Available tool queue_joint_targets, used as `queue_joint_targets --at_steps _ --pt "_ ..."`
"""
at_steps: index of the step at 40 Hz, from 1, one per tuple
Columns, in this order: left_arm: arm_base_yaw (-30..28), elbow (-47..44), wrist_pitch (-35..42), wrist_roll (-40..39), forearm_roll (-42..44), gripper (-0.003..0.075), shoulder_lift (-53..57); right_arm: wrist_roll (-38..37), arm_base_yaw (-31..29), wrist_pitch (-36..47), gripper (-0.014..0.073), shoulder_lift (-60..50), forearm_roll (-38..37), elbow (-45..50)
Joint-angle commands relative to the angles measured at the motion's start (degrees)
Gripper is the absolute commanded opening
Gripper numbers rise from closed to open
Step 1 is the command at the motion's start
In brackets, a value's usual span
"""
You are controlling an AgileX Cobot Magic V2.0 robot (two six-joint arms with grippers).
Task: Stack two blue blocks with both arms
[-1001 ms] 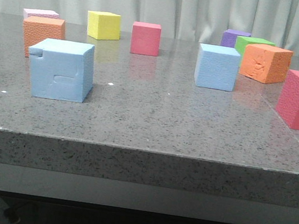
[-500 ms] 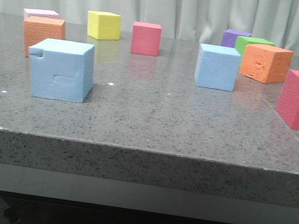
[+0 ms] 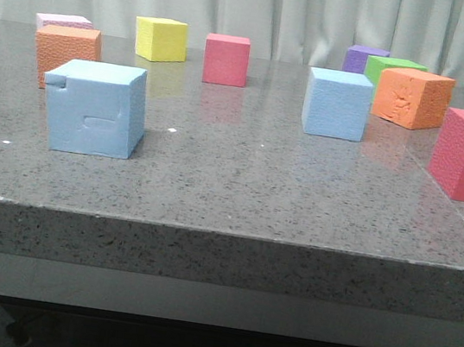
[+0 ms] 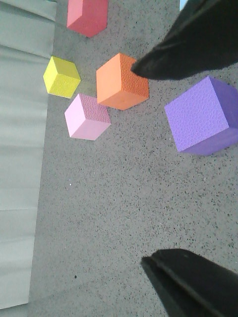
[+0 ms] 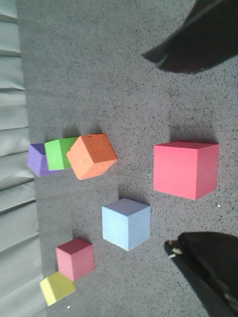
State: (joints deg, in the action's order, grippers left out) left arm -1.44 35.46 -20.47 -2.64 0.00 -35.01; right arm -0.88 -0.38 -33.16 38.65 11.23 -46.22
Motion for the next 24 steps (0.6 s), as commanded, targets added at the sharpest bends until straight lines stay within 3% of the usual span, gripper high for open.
queue_joint_targets --at_steps 1,13,24 --pt "-0.1 2.1 4.4 -0.1 -0.3 0.0673 -0.3 0.5 0.4 2.6 0.0652 5.3 0.6 -4.9" --pt "-0.1 2.1 4.4 -0.1 -0.3 0.0673 -0.3 0.5 7.3 0.4 0.0652 20.9 0.7 -16.7" --pt "-0.1 2.1 4.4 -0.1 -0.3 0.0673 -0.3 -4.5 15.7 -12.9 0.0652 38.3 -3.1 -33.4"
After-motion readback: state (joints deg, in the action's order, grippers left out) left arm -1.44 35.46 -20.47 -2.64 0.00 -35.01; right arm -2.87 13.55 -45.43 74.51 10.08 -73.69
